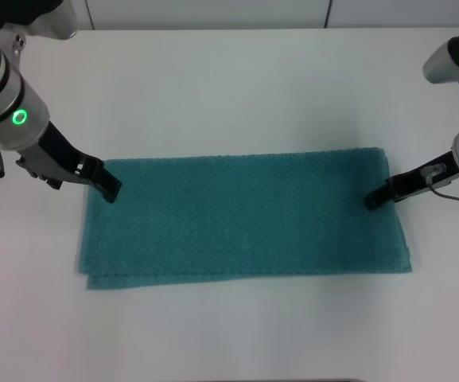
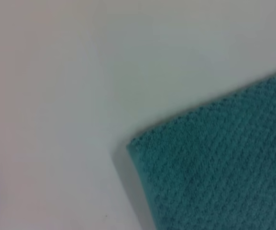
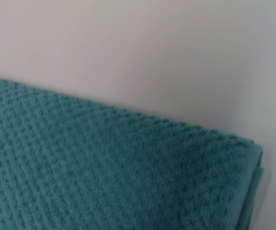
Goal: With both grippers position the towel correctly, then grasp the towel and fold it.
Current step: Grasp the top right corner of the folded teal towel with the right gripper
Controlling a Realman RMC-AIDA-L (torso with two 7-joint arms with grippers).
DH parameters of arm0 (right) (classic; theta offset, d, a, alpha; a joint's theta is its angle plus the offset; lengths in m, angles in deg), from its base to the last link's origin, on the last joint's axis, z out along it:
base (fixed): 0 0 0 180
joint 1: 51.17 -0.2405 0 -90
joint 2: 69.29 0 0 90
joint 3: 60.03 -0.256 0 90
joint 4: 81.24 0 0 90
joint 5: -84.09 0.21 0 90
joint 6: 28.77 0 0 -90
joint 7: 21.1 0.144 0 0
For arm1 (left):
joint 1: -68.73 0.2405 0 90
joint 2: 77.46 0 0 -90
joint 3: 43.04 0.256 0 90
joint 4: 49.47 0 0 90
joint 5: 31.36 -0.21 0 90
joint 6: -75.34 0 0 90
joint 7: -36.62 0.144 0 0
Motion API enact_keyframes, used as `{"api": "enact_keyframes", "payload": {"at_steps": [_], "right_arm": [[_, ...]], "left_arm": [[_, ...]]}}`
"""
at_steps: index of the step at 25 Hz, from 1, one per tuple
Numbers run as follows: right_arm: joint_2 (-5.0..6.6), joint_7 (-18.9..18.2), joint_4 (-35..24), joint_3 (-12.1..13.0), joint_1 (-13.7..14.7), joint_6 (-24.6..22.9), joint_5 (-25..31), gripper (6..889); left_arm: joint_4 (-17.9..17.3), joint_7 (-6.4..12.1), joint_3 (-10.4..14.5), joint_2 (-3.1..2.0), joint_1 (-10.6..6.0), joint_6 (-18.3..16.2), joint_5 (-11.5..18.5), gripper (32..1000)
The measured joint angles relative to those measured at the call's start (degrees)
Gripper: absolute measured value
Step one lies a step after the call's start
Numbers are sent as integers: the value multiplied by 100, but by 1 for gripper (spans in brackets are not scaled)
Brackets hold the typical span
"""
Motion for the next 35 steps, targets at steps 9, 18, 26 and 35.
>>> {"api": "enact_keyframes", "payload": {"at_steps": [9,18,26,35], "right_arm": [[6,-9,15,17,0,36,-20,546],[-23,-34,26,23,-3,70,-20,545],[-42,-42,26,23,-9,81,-18,544],[-66,-54,51,22,-15,142,-13,543]], "left_arm": [[0,6,0,0,-6,0,0,919],[0,6,0,0,-9,-4,0,919],[0,6,0,0,-12,-9,4,918],[0,6,0,0,-18,-9,9,918]]}}
